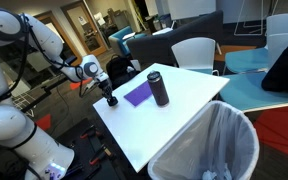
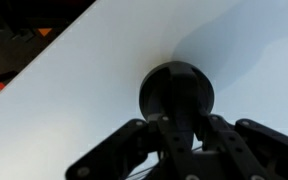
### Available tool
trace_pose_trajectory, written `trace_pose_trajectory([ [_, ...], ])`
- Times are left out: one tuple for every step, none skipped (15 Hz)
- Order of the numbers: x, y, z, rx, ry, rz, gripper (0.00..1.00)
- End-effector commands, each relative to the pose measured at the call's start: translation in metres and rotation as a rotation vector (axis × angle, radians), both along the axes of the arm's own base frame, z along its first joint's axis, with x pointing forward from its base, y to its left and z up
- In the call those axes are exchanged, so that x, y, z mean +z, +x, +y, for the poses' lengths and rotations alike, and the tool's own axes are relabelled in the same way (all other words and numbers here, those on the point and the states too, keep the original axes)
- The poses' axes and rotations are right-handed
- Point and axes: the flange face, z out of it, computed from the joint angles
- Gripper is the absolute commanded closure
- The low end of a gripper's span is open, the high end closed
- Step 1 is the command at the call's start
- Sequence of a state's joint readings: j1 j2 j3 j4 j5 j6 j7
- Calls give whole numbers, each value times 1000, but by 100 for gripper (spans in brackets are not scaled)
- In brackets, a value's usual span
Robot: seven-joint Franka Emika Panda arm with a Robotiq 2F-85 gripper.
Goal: Remove the lid from the bottle, then move the bottle forward, then put the lid on the bottle
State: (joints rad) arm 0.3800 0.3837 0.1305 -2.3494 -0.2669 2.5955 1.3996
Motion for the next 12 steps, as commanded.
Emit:
trace_pose_trajectory([
  [-11, 5, 4, 6, 6, -2, 94],
  [-14, 6, 5, 6, 3, 5, 94],
  [-17, 5, 5, 9, -4, 15, 88],
  [-20, 5, 6, 10, -7, 24, 52],
  [-21, 5, 6, 12, -9, 32, 51],
  [-21, 5, 6, 10, -10, 36, 46],
  [-15, 4, 6, 5, -5, 48, 37],
  [-9, 4, 5, -1, 5, 51, 31],
  [6, 4, 2, -12, 29, 62, 22],
  [27, 2, -5, -23, 45, 74, 16],
  [46, 5, -13, -49, 45, 68, 8],
  [64, 9, -21, -95, 28, 58, 1],
])
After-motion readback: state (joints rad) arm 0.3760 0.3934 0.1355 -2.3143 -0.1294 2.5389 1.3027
